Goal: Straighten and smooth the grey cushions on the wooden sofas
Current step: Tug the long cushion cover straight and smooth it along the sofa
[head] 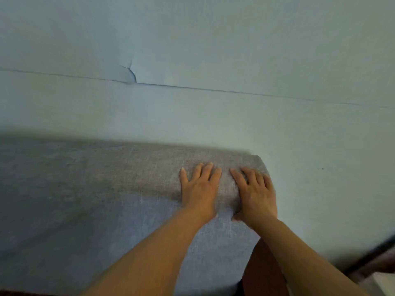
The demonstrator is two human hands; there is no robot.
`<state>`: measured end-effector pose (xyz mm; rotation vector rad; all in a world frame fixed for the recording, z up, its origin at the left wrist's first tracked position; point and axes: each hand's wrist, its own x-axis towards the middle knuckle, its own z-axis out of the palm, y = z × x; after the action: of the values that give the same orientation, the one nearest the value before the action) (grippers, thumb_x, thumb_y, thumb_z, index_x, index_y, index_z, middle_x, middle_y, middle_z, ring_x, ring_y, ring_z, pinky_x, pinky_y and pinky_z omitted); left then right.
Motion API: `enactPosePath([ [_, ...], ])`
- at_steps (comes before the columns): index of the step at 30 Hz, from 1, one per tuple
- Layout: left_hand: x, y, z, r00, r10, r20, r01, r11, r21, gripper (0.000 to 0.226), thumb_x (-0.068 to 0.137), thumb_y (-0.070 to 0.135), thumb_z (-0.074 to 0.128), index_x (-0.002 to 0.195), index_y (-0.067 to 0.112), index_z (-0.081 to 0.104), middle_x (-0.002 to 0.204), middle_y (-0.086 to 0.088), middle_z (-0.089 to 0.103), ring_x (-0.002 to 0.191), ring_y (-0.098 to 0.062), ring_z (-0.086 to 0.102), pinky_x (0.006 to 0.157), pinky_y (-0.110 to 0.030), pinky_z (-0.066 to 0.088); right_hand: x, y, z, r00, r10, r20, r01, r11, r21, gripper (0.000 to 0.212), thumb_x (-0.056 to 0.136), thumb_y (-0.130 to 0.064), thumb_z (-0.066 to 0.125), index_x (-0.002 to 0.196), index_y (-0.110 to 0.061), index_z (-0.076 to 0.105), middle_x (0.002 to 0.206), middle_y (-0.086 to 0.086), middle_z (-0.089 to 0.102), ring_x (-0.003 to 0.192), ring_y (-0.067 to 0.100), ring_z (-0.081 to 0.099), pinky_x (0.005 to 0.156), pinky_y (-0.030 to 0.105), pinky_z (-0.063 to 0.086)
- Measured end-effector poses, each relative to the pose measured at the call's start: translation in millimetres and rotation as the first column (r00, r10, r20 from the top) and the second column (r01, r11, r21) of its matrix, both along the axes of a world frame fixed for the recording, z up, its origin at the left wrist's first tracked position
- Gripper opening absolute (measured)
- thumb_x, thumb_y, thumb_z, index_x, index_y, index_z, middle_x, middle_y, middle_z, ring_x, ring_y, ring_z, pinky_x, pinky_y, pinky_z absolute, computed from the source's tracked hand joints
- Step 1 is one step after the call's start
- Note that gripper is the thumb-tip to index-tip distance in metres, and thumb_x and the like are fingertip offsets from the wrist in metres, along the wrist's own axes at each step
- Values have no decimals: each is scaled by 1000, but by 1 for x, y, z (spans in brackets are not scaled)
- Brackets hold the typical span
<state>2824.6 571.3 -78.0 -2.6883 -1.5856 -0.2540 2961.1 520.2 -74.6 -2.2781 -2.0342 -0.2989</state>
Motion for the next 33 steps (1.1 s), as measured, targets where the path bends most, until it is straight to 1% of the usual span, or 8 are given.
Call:
enactPosePath([
  [4,-10,-7,-2,998,-64,10,64,998,-10,107,78,29,75,151,23,-3,159,2,-5,146,-22,-7,113,-56,-6,-3,-5,-1,1000,-27,13,27,1000,5,123,47,-49,88,149,-27,23,151,7,26,140,27,22,116,43,14],
  [7,-21,-6,0,991,-133,-17,133,991,-13,101,83,21,70,151,25,-6,159,5,-9,146,-18,-9,115,-50,-6,-5,-7,0,998,-45,33,46,998,-38,122,55,-52,83,150,-29,11,153,4,15,142,25,14,117,41,10],
  [10,-38,-4,8,985,-153,-83,150,988,-38,102,83,20,70,151,31,-6,159,7,-9,146,-17,-7,115,-49,-2,-8,-10,5,996,-77,46,81,993,-84,119,63,-52,79,149,-28,1,153,4,7,142,26,8,117,42,8],
  [14,-84,-7,14,993,-33,-111,26,997,-71,103,81,32,72,151,31,-3,159,5,-8,146,-19,-5,115,-55,3,-36,-16,14,993,-117,18,118,977,-179,117,69,-54,74,149,-21,-4,153,13,1,143,32,0,117,50,4],
  [19,-161,-10,12,979,149,-137,-162,983,-91,100,84,33,68,151,34,-6,159,5,-11,146,-21,-8,114,-59,5,-115,-9,9,999,43,-21,-46,985,-165,106,82,-54,63,150,-19,-10,156,13,-9,144,34,-8,113,58,-2],
  [24,-243,3,12,935,320,-152,-338,934,-114,99,84,39,67,149,38,-8,159,3,-14,146,-23,-11,112,-63,6,-200,8,3,980,185,-66,-194,967,-164,103,84,-49,63,148,-32,-15,157,12,-16,142,39,-14,110,62,-9],
  [28,-286,15,6,944,304,-126,-317,943,-98,97,84,39,66,150,39,-5,159,5,-12,146,-21,-11,110,-64,2,-257,28,-1,977,203,-57,-210,966,-149,102,84,-51,62,147,-36,-18,157,8,-16,142,40,-16,109,62,-11],
  [33,-288,30,-4,981,194,-16,-194,980,-46,93,86,34,64,150,36,-3,159,6,-8,146,-22,-9,112,-57,-6,-280,48,-7,998,70,5,-69,991,-113,94,88,-55,54,146,-39,-17,159,4,-10,144,35,-10,112,57,-7],
])
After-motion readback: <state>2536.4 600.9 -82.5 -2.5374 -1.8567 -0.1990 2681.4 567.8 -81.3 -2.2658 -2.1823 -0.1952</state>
